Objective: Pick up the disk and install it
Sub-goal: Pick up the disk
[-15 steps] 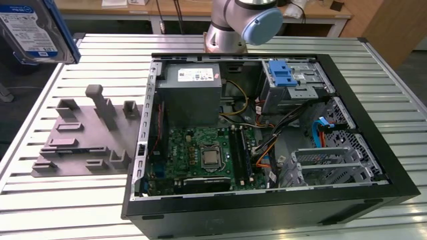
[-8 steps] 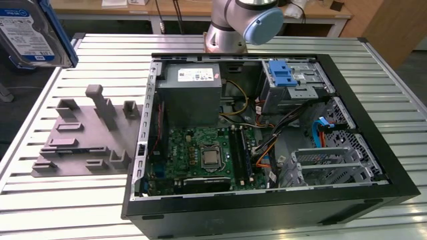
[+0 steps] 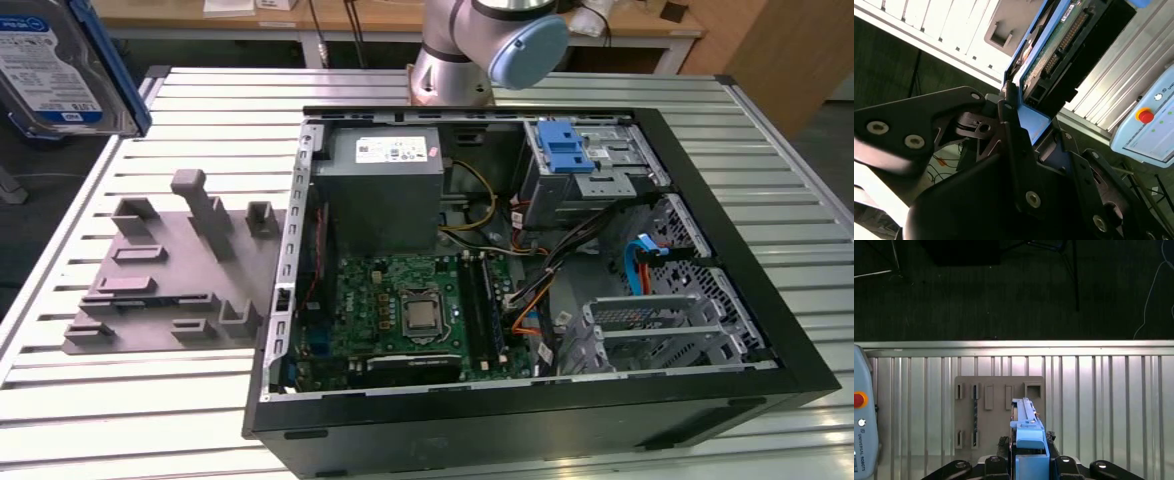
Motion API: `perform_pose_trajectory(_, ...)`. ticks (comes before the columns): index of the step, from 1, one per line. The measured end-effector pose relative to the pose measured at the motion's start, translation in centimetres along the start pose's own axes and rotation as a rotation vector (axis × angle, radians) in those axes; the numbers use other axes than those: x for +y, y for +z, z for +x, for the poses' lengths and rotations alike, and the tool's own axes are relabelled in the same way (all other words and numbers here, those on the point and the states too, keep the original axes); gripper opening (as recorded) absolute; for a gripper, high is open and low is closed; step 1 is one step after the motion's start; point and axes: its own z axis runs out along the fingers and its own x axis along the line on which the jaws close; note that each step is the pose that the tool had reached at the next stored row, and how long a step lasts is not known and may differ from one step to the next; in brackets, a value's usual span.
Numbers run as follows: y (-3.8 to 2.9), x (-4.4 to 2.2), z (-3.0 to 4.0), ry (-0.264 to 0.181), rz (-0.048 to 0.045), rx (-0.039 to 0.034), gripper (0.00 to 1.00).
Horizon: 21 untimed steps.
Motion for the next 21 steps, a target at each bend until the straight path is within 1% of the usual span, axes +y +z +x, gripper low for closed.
perform_pose_trajectory(3, -0.43, 0.00, 0.16, 0.000, 0.0000, 0.0000, 0.36)
perform_pose_trajectory(9, -0.45, -0.07, 0.89, 0.000, 0.0000, 0.0000, 0.36)
perform_pose_trajectory(12, -0.46, -0.24, 1.34, 0.000, 0.0000, 0.0000, 0.36)
perform_pose_trajectory(14, -0.46, -0.52, 1.46, 0.001, 0.0001, 0.0000, 0.36)
perform_pose_trajectory(21, -0.49, -1.99, 1.68, 0.001, 0.0000, 0.0000, 0.36)
